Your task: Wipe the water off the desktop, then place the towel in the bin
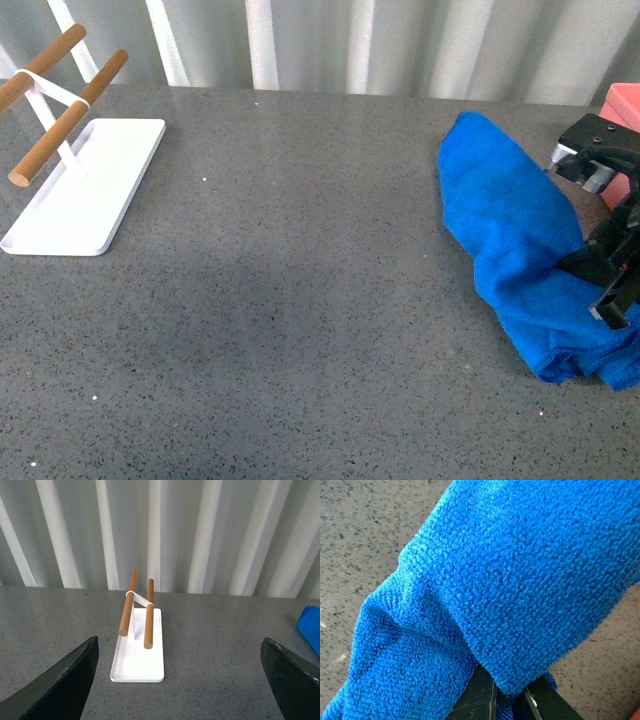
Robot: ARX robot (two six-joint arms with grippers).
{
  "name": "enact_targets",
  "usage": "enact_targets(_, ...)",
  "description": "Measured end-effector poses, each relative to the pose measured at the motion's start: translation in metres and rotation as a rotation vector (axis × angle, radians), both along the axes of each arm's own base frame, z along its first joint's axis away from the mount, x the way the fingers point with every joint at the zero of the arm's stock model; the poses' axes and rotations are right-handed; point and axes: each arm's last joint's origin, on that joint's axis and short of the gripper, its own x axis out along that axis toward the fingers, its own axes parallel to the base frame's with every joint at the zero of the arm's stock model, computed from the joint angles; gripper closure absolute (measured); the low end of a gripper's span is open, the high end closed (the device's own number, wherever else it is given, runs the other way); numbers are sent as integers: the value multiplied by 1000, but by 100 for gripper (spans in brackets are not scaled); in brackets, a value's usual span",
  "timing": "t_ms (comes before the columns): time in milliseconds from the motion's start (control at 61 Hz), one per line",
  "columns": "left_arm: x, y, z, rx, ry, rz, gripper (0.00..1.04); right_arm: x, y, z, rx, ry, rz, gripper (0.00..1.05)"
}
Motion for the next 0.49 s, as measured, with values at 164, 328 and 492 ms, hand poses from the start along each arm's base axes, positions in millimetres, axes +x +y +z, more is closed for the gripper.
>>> enact_targets(164,0,0,0,0,0,0,7,9,-11,5,-27,-37,-28,101)
enact_targets(328,0,0,0,0,0,0,7,34,-12,21,-41,-109,-53,101)
enact_targets(492,0,0,0,0,0,0,7,60,-2,53,-47,-203,-60,101)
